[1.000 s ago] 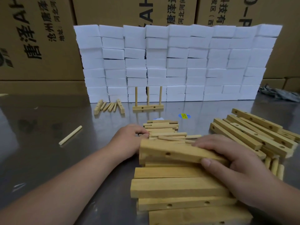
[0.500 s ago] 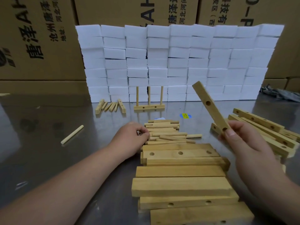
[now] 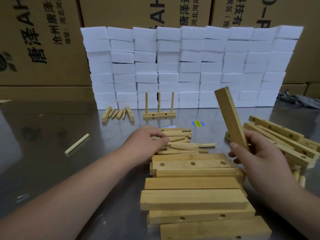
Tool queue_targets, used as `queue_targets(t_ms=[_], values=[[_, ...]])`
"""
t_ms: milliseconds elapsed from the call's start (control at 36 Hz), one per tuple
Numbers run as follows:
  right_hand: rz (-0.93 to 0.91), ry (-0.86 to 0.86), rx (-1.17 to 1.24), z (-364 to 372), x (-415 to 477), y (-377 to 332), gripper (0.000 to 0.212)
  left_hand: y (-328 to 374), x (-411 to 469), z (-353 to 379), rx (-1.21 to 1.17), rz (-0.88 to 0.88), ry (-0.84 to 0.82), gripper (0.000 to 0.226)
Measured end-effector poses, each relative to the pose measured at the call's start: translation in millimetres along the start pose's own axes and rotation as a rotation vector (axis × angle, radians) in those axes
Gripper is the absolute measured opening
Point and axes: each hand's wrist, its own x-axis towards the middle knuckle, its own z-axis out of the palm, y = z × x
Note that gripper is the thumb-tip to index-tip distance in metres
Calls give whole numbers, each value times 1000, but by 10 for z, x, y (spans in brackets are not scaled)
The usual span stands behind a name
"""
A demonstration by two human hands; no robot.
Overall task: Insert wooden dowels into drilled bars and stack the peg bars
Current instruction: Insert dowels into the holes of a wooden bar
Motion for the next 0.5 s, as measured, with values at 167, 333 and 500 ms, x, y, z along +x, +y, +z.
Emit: queue_targets(t_ms=[167, 333, 500], values=[[30, 0, 32, 13, 42, 27, 20, 145, 17, -5, 140, -28, -110, 11], [74, -20, 122, 47, 56, 49, 18, 132, 17, -25, 130, -50, -126, 9], [82, -30, 118, 60, 71, 77, 32, 130, 27, -18, 106, -74, -132, 17]])
